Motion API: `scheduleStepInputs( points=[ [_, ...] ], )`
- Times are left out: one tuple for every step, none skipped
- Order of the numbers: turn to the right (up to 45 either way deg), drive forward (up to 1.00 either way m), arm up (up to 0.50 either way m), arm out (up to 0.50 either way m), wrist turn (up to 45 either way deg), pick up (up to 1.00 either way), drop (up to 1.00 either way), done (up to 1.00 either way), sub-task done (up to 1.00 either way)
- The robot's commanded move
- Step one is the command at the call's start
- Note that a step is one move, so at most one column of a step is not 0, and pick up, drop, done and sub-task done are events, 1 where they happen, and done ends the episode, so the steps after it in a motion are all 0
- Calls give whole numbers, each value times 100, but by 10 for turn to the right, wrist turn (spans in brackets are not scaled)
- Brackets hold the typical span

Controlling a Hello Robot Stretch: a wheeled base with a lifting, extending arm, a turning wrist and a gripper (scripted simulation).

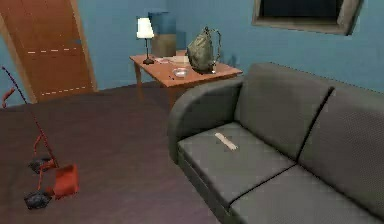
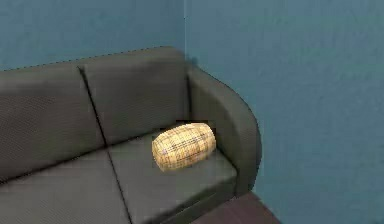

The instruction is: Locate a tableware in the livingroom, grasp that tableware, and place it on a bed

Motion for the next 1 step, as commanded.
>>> scheduleStepInputs(
  points=[
    [-300, 0, 0, 0, 0, 0, 0, 0, 0]
  ],
)
